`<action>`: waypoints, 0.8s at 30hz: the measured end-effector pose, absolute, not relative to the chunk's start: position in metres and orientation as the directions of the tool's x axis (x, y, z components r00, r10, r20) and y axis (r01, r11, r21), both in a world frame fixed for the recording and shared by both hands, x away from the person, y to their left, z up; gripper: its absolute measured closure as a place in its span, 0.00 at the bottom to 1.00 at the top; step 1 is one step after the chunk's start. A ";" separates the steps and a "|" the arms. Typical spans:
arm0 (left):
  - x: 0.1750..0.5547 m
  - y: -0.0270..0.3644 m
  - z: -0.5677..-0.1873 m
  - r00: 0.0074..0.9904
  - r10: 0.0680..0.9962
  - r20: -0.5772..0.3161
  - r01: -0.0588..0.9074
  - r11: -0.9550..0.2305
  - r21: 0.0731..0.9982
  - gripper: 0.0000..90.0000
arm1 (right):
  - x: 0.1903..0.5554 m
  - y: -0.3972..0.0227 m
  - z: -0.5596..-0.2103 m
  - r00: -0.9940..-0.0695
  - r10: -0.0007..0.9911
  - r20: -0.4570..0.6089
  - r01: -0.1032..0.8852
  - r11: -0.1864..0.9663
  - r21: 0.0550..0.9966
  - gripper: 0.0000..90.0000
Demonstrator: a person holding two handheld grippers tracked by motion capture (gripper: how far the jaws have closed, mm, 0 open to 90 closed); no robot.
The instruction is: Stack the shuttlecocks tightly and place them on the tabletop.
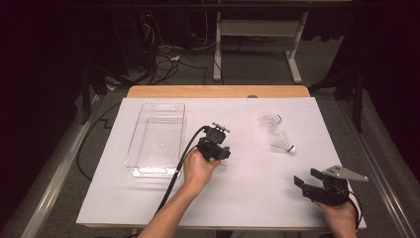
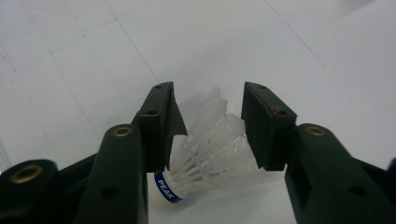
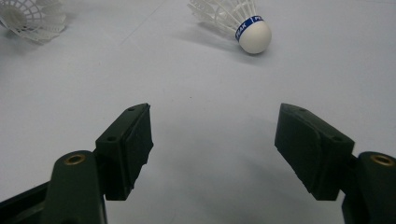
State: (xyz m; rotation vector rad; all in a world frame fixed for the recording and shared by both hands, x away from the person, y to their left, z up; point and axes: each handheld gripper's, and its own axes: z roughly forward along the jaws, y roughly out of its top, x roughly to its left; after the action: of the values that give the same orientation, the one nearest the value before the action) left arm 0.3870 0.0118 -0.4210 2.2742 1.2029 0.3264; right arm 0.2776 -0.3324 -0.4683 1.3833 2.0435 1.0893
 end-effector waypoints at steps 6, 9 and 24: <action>0.388 0.012 -0.423 0.581 0.814 -0.032 0.683 -0.465 0.563 0.72 | 0.278 -0.333 -0.469 -0.407 0.911 0.069 0.564 0.191 0.803 0.31; 0.391 0.012 -0.423 0.581 0.813 -0.035 0.686 -0.466 0.559 0.83 | 0.278 -0.333 -0.469 -0.404 0.912 0.071 0.567 0.189 0.802 0.31; 0.391 0.020 -0.418 0.601 0.799 -0.018 0.667 -0.489 0.562 0.98 | 0.277 -0.333 -0.468 -0.403 0.913 0.069 0.564 0.189 0.804 0.31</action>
State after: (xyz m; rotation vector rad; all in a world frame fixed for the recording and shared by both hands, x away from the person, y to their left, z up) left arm 0.3911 0.0202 -0.4178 2.3050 1.1578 0.3343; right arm 0.2774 -0.3328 -0.4683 1.3821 2.0427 1.0916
